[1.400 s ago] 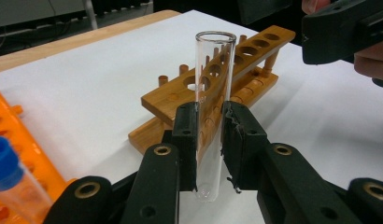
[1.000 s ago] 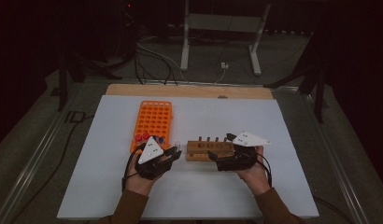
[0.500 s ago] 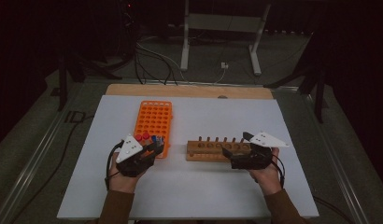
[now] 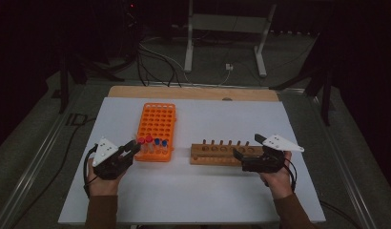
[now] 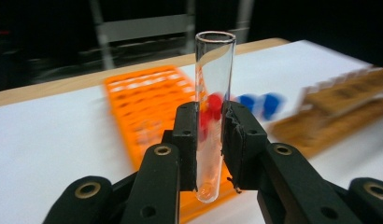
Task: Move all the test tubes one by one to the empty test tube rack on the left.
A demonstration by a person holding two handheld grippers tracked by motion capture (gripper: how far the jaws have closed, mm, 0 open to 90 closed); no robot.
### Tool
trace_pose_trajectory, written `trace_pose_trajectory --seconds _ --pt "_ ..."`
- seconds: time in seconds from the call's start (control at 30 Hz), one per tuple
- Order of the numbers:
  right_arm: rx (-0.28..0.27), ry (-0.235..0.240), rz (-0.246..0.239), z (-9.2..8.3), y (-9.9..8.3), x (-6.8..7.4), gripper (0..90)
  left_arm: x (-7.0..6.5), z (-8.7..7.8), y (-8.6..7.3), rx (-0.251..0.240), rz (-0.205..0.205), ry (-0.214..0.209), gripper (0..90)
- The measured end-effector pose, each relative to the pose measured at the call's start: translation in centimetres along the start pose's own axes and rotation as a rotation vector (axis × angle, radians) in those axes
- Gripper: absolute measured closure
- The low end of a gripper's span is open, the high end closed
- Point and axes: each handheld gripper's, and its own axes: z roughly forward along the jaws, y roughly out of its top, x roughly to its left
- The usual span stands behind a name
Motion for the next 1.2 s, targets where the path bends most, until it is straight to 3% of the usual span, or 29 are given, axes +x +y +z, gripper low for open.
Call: trace_pose_trajectory --seconds 0.07,0.17,0.23,0.3,0.43,0.53,0.7,0.8,0.9,0.93,1.03,1.1,1.13,1.2 --pt "-0.003 -0.004 0.003 -0.2 0.0 -0.1 0.1 0.1 0.7 -0.6 0.005 0.0 0.05 76.3" --pt "-0.011 -0.014 0.008 -0.6 -0.1 -0.4 0.1 0.2 1.9 -1.2 0.0 -0.011 0.086 76.4" --pt "-0.012 -0.022 0.011 -0.9 -0.3 -0.7 0.1 0.3 2.3 -1.6 -0.006 -0.028 0.091 76.4" --pt "-0.013 -0.029 0.012 -1.1 -0.5 -1.0 0.1 0.4 2.7 -1.9 0.019 -0.027 0.094 76.4" --pt "-0.005 -0.049 0.022 -1.5 -1.3 -1.6 0.1 1.0 2.6 -2.3 0.01 -0.052 0.086 76.5" --pt "0.007 -0.065 0.023 -1.7 -2.2 -2.1 0.1 1.4 2.5 -2.6 -0.011 -0.094 0.065 76.6" --pt "0.012 -0.076 0.036 -1.7 -2.8 -2.5 0.1 1.6 3.0 -2.6 -0.044 -0.113 0.081 76.8" --pt "0.01 -0.072 0.026 -1.6 -2.7 -2.3 0.1 1.5 3.9 -3.1 -0.004 -0.098 0.075 76.7" --pt "0.02 -0.084 -0.007 -1.6 -2.9 -1.9 0.1 1.1 4.5 -4.0 0.117 -0.048 0.078 76.6" --pt "0.024 -0.087 -0.016 -1.6 -2.9 -1.7 0.1 0.9 4.6 -4.2 0.136 -0.031 0.088 76.8" --pt "0.031 -0.094 -0.029 -1.8 -3.3 -1.6 0.1 0.7 4.4 -4.0 0.164 -0.014 0.093 77.0" --pt "0.033 -0.095 -0.021 -1.8 -3.7 -1.7 0.1 0.8 4.2 -4.0 0.165 -0.038 0.081 76.6" --pt "0.034 -0.096 -0.016 -1.9 -4.0 -1.7 0.1 0.9 4.0 -4.0 0.164 -0.06 0.08 75.1" --pt "0.034 -0.095 -0.011 -2.0 -4.5 -1.7 0.1 1.1 3.4 -4.0 0.155 -0.113 0.103 47.1"
